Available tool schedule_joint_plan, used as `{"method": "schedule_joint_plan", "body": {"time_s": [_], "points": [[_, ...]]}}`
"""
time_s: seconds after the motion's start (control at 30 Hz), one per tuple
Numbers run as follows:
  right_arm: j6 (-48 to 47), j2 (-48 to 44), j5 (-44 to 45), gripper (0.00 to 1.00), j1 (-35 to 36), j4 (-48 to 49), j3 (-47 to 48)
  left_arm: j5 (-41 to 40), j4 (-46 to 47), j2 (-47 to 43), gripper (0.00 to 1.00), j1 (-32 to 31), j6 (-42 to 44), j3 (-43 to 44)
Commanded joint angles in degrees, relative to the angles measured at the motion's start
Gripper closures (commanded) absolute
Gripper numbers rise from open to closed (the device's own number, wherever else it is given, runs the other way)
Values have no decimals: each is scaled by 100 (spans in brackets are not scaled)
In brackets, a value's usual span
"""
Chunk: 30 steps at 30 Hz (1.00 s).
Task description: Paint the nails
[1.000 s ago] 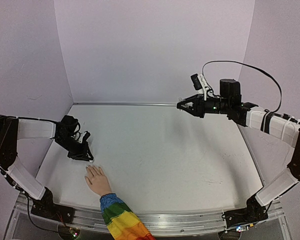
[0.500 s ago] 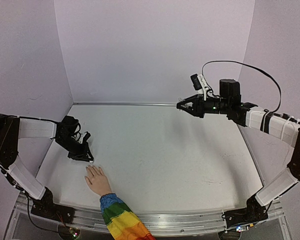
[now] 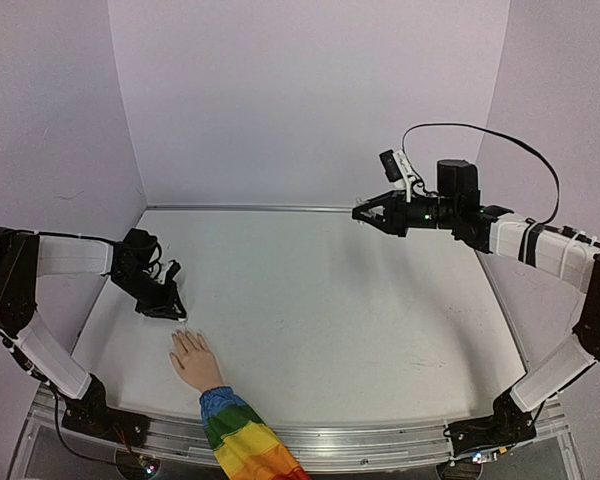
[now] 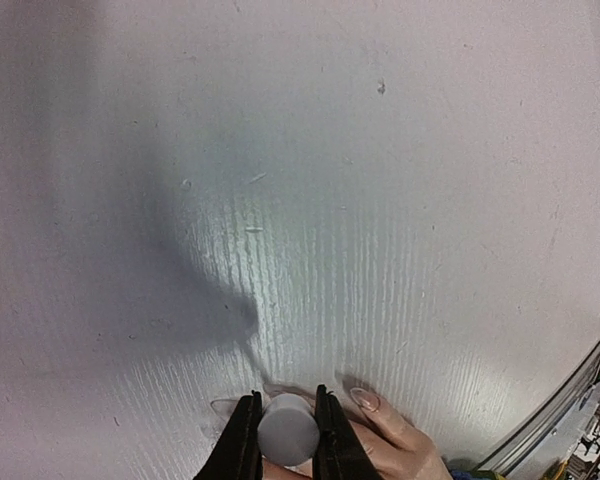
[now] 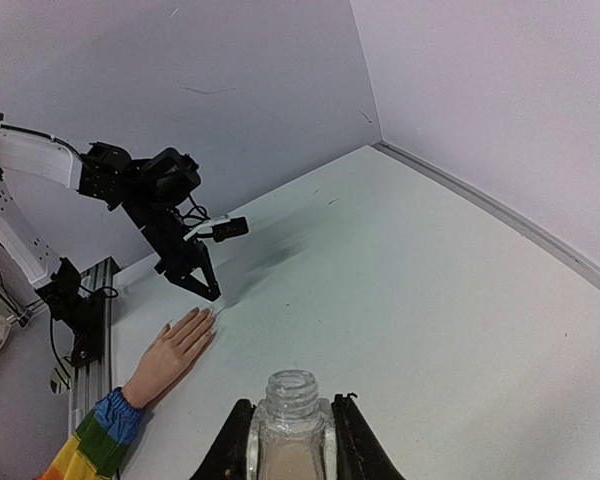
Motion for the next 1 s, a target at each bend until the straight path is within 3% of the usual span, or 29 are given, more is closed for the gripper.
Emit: {"method": "schedule_joint_plan", "body": {"time_s": [0.0, 0.4, 0.97], "points": [[58, -24, -209, 100, -19, 361, 71, -190, 102, -201, 100, -7, -31, 127], [119, -72, -270, 100, -18, 414, -13, -83, 115, -647, 100, -26, -23, -61], [172, -178, -313, 100, -17, 462, -84, 16, 97, -291, 100, -185, -85, -64]]}}
